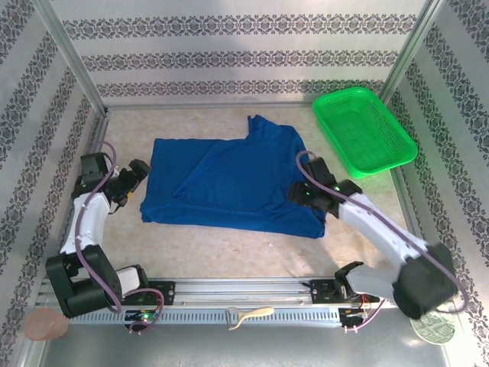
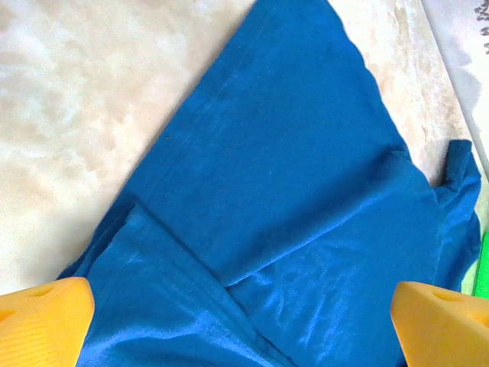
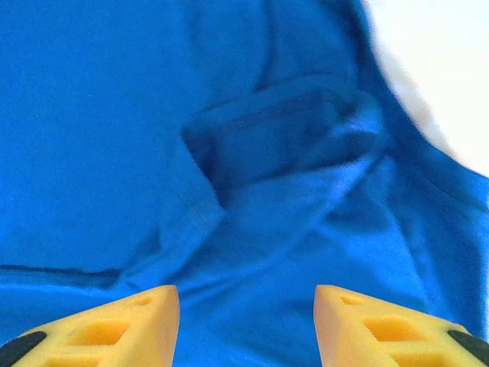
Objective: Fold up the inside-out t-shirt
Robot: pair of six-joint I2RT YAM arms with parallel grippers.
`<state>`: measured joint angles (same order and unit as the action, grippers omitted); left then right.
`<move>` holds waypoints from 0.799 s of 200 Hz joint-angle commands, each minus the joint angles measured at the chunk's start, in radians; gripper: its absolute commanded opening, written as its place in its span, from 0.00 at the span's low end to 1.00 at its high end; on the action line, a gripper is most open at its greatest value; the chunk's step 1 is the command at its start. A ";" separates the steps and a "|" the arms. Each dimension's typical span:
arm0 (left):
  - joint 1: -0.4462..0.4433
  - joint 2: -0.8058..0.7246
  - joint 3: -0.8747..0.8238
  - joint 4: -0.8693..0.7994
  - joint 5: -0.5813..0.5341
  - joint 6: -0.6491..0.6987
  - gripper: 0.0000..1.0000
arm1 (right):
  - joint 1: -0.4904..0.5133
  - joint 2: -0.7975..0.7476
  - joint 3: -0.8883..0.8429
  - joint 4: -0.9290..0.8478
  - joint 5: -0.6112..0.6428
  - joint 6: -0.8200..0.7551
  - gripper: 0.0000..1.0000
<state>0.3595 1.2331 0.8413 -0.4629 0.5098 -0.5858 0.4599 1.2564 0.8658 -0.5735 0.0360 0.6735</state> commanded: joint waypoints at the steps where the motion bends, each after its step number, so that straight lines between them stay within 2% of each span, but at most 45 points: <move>1: -0.026 0.038 0.049 -0.067 0.068 0.074 1.00 | 0.032 0.145 0.081 0.059 -0.013 -0.076 0.50; 34: -0.101 0.086 0.092 -0.094 0.075 0.099 1.00 | 0.060 0.312 0.144 0.073 0.018 -0.085 0.50; 75: -0.167 0.106 0.086 -0.071 0.082 0.088 1.00 | 0.060 0.394 0.155 0.105 0.052 -0.076 0.50; 94: -0.186 0.120 0.078 -0.052 0.084 0.081 1.00 | 0.060 0.431 0.175 0.110 0.052 -0.078 0.46; 112: -0.198 0.132 0.074 -0.041 0.086 0.076 1.00 | 0.060 0.457 0.196 0.110 0.052 -0.083 0.32; 132: -0.206 0.140 0.069 -0.031 0.085 0.076 1.00 | 0.062 0.454 0.217 0.103 0.052 -0.088 0.00; 160: -0.212 0.150 0.064 -0.020 0.088 0.076 1.00 | 0.067 0.448 0.272 0.100 0.032 -0.089 0.00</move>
<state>0.1612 1.3743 0.9119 -0.5087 0.5785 -0.5232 0.5133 1.7111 1.0702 -0.4736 0.0639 0.5949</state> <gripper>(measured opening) 0.997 0.059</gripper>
